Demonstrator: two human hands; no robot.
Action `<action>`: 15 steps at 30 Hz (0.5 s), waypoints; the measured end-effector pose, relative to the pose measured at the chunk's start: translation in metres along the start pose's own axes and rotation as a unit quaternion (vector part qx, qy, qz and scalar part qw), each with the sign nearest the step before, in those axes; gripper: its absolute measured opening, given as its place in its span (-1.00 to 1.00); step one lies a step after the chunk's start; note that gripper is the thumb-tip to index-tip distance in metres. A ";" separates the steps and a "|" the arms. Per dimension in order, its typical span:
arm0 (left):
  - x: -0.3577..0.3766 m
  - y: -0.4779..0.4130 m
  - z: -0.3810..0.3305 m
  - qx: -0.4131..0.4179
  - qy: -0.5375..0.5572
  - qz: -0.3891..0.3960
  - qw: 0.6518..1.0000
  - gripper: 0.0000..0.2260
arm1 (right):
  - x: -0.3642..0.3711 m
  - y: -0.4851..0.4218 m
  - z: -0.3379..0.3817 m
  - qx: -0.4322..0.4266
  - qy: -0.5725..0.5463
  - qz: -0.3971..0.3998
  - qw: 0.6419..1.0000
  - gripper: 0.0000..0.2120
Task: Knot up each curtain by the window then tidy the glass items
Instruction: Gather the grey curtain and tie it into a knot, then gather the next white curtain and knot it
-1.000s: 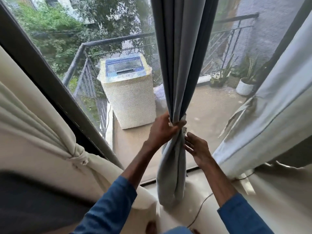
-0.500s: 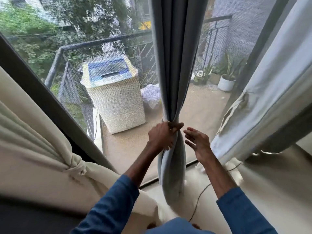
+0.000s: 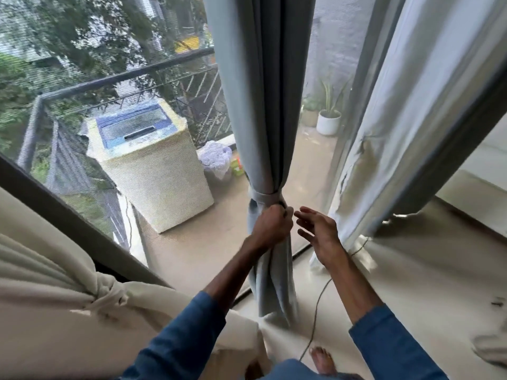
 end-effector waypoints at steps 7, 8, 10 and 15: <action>0.017 -0.011 -0.021 0.021 0.011 -0.008 1.000 -0.71 | -0.035 0.007 0.027 -0.020 -0.003 -0.002 1.000 -0.77; 0.018 -0.012 -0.023 0.018 0.016 -0.017 1.000 -0.71 | -0.040 0.005 0.033 -0.024 -0.001 -0.001 1.000 -0.77; 0.017 -0.017 -0.035 0.020 0.037 -0.039 0.998 -0.75 | -0.050 0.001 0.052 -0.042 0.004 0.009 0.999 -0.78; 0.010 -0.037 -0.092 0.032 0.047 -0.091 0.994 -0.83 | -0.074 -0.012 0.118 -0.072 0.026 0.049 0.996 -0.80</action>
Point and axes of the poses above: each hand's wrist, its own y-axis away from the middle knuckle, its own x-axis out of the palm, z = x × y, the point moved 7 cm from there along -y, towards the middle knuckle, and after that the axes turned 4 degrees about z, right-handed, at the moved point
